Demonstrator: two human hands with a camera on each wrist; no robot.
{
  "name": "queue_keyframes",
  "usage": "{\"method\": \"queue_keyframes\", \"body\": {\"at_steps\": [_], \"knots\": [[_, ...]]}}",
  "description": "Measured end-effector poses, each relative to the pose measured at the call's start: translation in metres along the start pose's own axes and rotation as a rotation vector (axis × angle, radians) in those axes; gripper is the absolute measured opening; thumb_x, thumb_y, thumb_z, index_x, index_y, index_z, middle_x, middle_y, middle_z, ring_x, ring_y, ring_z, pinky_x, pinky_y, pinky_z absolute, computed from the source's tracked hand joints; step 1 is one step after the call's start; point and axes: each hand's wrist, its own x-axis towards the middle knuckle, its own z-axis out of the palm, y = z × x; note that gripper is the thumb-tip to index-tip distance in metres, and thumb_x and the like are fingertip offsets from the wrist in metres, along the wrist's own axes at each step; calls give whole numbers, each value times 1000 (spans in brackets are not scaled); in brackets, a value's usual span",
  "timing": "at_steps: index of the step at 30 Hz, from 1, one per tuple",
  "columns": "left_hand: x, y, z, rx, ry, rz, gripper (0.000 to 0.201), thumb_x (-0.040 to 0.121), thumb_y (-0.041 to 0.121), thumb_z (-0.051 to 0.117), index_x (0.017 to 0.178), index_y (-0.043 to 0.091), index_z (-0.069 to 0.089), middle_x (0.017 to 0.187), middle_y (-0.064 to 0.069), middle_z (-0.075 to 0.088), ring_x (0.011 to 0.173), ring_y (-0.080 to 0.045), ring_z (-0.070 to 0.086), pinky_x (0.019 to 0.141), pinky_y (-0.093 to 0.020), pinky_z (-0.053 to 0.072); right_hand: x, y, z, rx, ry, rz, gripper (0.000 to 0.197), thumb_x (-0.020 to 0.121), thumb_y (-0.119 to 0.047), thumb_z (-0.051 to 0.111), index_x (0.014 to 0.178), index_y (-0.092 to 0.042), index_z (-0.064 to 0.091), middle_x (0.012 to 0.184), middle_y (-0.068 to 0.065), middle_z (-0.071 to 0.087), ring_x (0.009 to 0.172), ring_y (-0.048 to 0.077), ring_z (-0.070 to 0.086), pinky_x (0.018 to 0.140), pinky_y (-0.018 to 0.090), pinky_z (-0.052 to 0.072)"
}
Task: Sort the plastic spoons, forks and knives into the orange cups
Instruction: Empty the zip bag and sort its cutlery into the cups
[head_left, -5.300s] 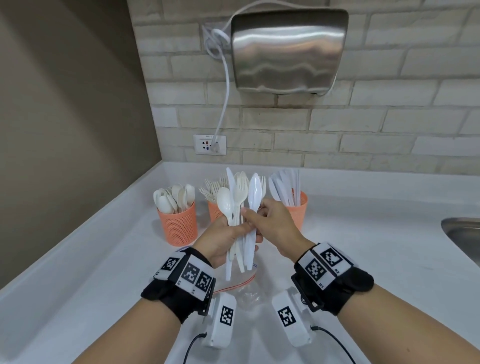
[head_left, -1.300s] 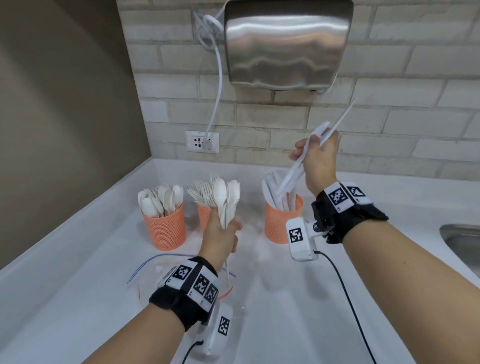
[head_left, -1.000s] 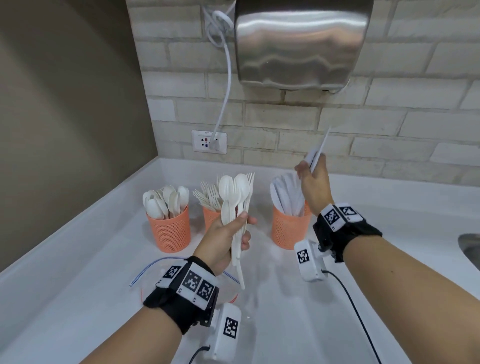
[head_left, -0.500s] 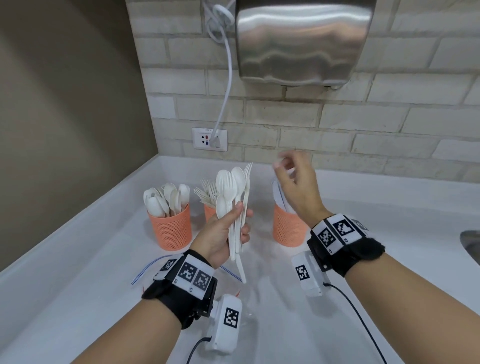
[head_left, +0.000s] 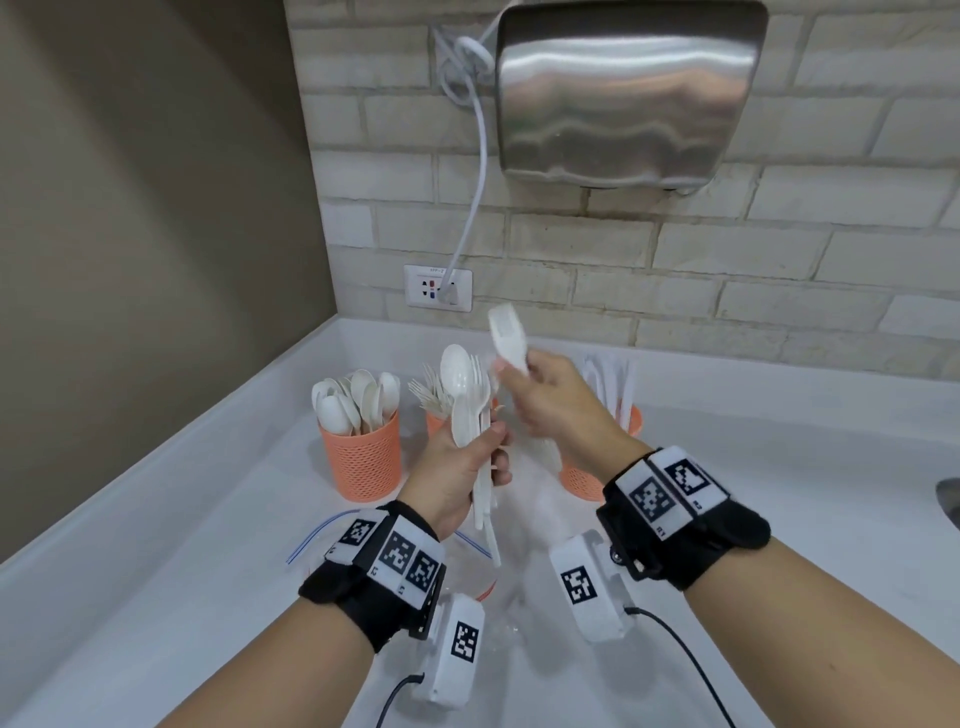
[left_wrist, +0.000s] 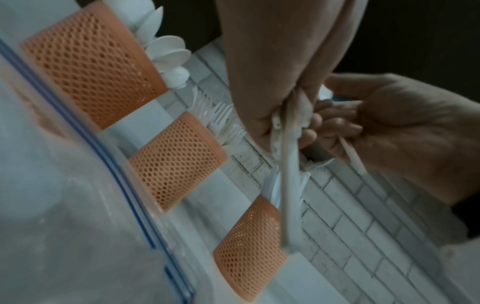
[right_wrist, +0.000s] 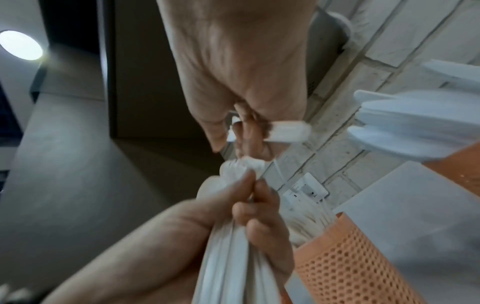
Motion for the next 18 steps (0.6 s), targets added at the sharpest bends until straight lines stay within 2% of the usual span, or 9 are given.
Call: {"method": "queue_keyframes", "body": {"at_steps": [2,4,7,10,12,13,15,16,18], "knots": [[-1,0,0,99,-8,42,25,92,14,55,117,15,53,68,2,48,49,-8,43,48,-22,40,-4,5,8,-129,-32,21,22,83,-28,65,74,-9,58,59,2,57,55,15,56,54,26,42],[-3,0,-2,187,-17,73,33,90,20,59,122,20,52,68,5,47,52,-8,41,49,-24,37,-4,8,12,-113,-19,57,19,81,-25,66,69,-11,58,57,2,56,58,19,56,59,30,43],[-7,1,-6,267,-39,102,35,90,23,58,125,20,49,74,5,46,58,-8,39,51,-23,36,0,6,15,-53,35,96,14,85,-19,55,78,-7,58,64,6,55,64,22,52,67,37,45],[-9,2,-6,333,-25,137,40,93,20,54,131,28,45,80,8,53,60,-5,45,53,-23,37,0,4,20,-55,24,112,18,89,-25,55,90,-8,53,80,6,59,71,19,56,71,37,49],[-10,3,-6,377,-14,161,38,93,21,54,128,30,44,83,6,55,63,-6,49,56,-24,40,1,6,23,-73,17,122,21,90,-24,52,93,-4,52,82,10,60,73,21,57,70,39,52],[-10,4,-7,384,-9,167,34,92,23,54,124,31,45,86,5,57,67,-7,52,61,-25,44,1,7,23,-37,34,128,18,91,-20,48,90,-3,52,79,12,60,69,21,56,66,39,51],[-11,5,-10,387,9,177,29,92,28,54,121,27,49,86,8,63,74,-7,59,71,-24,48,1,7,21,107,77,135,18,94,-13,38,81,-7,48,68,9,55,58,19,50,54,31,45],[-10,6,-11,368,16,172,30,93,29,52,122,20,50,78,10,64,69,-5,60,67,-21,49,2,6,19,176,96,130,20,95,-12,34,82,-7,47,66,8,54,56,18,49,51,27,45],[-10,10,-15,302,27,134,28,95,26,49,116,7,50,59,11,55,49,-5,49,49,-19,41,4,3,15,344,129,117,21,98,-12,29,90,-5,47,68,8,56,58,18,55,55,25,50]]}}
